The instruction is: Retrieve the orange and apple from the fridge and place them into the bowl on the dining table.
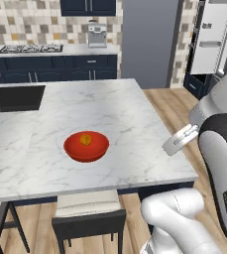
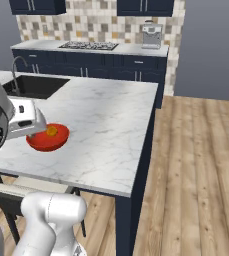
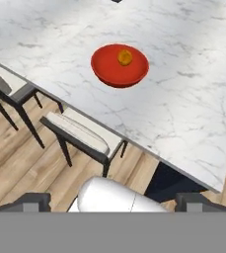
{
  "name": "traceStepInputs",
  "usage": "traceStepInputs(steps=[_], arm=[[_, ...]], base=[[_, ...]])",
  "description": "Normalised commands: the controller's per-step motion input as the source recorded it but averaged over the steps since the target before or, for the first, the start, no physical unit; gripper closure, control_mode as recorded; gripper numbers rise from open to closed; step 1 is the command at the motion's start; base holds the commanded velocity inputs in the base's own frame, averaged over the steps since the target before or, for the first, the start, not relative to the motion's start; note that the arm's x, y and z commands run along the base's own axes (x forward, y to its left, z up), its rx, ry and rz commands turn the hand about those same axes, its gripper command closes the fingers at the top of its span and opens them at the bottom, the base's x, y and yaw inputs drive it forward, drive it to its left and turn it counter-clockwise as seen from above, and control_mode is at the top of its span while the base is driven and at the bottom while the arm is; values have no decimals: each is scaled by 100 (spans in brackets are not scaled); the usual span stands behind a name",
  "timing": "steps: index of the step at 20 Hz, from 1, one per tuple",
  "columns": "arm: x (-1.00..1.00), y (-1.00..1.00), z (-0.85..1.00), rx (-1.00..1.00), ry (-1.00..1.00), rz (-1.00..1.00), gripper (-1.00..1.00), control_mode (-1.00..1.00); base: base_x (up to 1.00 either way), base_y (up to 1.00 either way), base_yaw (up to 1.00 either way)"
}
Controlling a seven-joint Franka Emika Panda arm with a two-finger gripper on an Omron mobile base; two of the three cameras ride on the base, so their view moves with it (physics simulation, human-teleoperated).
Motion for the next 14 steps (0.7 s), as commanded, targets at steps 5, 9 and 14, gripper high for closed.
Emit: traceStepInputs(steps=[5, 9, 14], arm=[[-3, -59, -7, 0, -1, -6, -100, -100], [0, -34, -6, 0, -9, -10, -100, -100], [0, 0, 0, 0, 0, 0, -100, 100]], base=[[0, 0, 0], [0, 0, 0], [-21, -26, -25]])
